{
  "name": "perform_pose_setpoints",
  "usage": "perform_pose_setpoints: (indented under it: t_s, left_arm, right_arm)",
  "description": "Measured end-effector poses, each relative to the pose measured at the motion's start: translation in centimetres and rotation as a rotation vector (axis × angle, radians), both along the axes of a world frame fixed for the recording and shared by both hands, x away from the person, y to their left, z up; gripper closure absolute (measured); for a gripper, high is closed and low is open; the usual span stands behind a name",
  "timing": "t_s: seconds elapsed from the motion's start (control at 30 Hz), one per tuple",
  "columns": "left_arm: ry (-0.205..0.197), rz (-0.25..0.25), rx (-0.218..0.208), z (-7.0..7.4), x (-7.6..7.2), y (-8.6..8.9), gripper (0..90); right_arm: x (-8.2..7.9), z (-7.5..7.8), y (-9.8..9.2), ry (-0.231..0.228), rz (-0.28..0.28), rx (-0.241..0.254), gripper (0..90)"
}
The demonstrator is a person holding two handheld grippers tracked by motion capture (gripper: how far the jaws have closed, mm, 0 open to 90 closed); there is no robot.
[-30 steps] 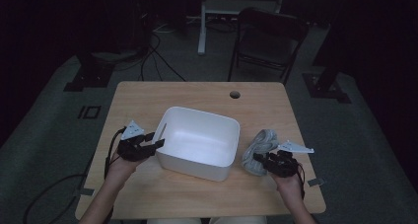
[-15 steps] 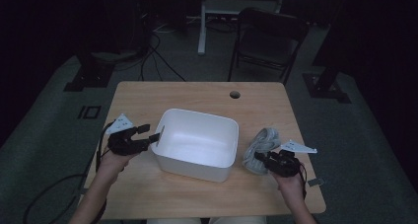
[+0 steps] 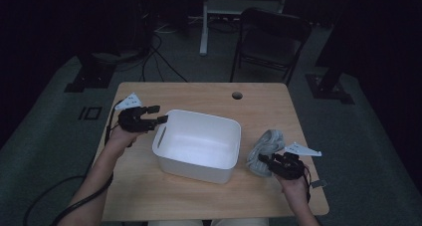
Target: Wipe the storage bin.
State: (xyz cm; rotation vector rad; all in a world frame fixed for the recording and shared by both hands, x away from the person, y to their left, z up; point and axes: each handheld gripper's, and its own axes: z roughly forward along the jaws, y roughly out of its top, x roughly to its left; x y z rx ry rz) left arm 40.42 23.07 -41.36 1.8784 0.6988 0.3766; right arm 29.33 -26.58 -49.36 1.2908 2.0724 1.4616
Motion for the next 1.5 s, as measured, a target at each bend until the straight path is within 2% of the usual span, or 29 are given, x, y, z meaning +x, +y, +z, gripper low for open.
perform_pose_setpoints:
  t_s: [0.03,0.1,0.17,0.23,0.3,0.4,0.43,0.47,0.5,0.53,0.57,0.63,0.73,0.83,0.97,1.13,1.2,1.23,1.33,1.37,1.4,1.43,1.5]
  left_arm:
    - [0.015,-0.012,0.001,0.0,0.5,-0.2,40.8]
    - [0.016,-0.01,0.009,-0.1,1.3,-0.6,40.9]
    - [0.033,-0.018,0.016,-0.4,2.0,-1.0,41.8]
    - [0.039,-0.025,0.053,-0.8,2.8,-1.4,41.8]
    - [0.045,-0.017,0.071,-1.0,3.3,-1.7,42.1]
    - [0.056,-0.036,0.054,-1.2,3.9,-2.0,45.0]
    - [0.068,-0.038,0.071,-1.4,4.2,-2.3,45.0]
    - [0.072,-0.052,0.094,-1.5,4.4,-2.5,48.9]
    - [0.059,-0.052,0.123,-1.7,4.5,-2.7,51.1]
    - [0.069,-0.06,0.139,-1.8,4.7,-2.8,53.6]
    - [0.068,-0.081,0.148,-2.1,4.9,-3.0,56.3]
    - [0.076,-0.085,0.153,-2.2,5.1,-3.2,58.3]
    - [0.075,-0.097,0.128,-2.3,5.4,-3.3,70.0]
    - [0.077,-0.098,0.111,-2.4,5.5,-3.4,72.1]
    - [0.068,-0.074,0.097,-2.5,5.0,-3.0,74.8]
    - [0.069,-0.054,0.101,-2.5,4.2,-2.4,79.8]
    - [0.053,-0.048,0.115,-2.5,3.4,-2.2,82.0]
    - [0.044,-0.037,0.107,-2.7,2.8,-2.1,81.9]
    - [0.047,-0.044,0.1,-2.7,2.7,-2.1,80.8]
    - [0.052,-0.065,0.082,-2.8,3.0,-2.1,78.3]
    - [0.052,-0.065,0.082,-2.8,3.0,-2.1,74.8]
    - [0.067,-0.089,0.054,-2.9,3.3,-2.1,74.8]
    - [0.069,-0.104,0.055,-3.0,3.7,-2.5,67.9]
  right_arm:
    - [0.0,0.0,0.0,0.003,0.002,0.003,67.6]
    - [0.1,0.0,0.1,0.002,0.006,0.001,67.6]
    - [0.1,-0.1,0.1,0.003,0.006,0.007,67.6]
    - [0.0,-0.1,0.0,0.002,0.006,0.01,67.5]
    - [0.0,-0.1,-0.1,0.005,0.008,0.012,67.6]
    - [0.1,-0.1,-0.3,0.006,0.002,0.018,67.5]
    - [0.1,-0.1,-0.3,0.007,0.003,0.016,67.5]
    - [0.1,-0.2,-0.3,0.008,0.003,0.009,67.6]
    - [0.1,-0.2,-0.2,0.008,0.005,0.004,67.5]
    - [0.1,-0.3,-0.2,0.008,0.004,0.002,67.5]
    - [0.2,-0.5,-0.3,0.012,0.005,0.0,67.5]
    - [0.3,-0.5,-0.3,0.014,0.004,0.0,67.5]
    - [0.4,-0.5,-0.3,0.019,0.005,0.004,67.5]
    - [0.4,-0.6,-0.3,0.021,0.006,0.002,67.5]
    - [0.4,-0.6,-0.4,0.024,0.003,0.003,67.6]
    - [0.5,-0.6,-0.4,0.027,0.001,0.008,67.6]
    - [0.5,-0.5,-0.5,0.025,-0.002,0.006,67.6]
    - [0.4,-0.5,-0.7,0.025,-0.01,0.015,67.6]
    - [0.5,-0.4,-0.8,0.025,-0.013,0.022,67.6]
    - [0.5,-0.3,-1.0,0.024,-0.016,0.025,67.6]
    - [0.5,-0.3,-1.0,0.024,-0.016,0.025,67.6]
    - [0.5,-0.3,-1.0,0.024,-0.017,0.027,67.6]
    - [0.5,-0.3,-1.0,0.021,-0.018,0.028,67.6]
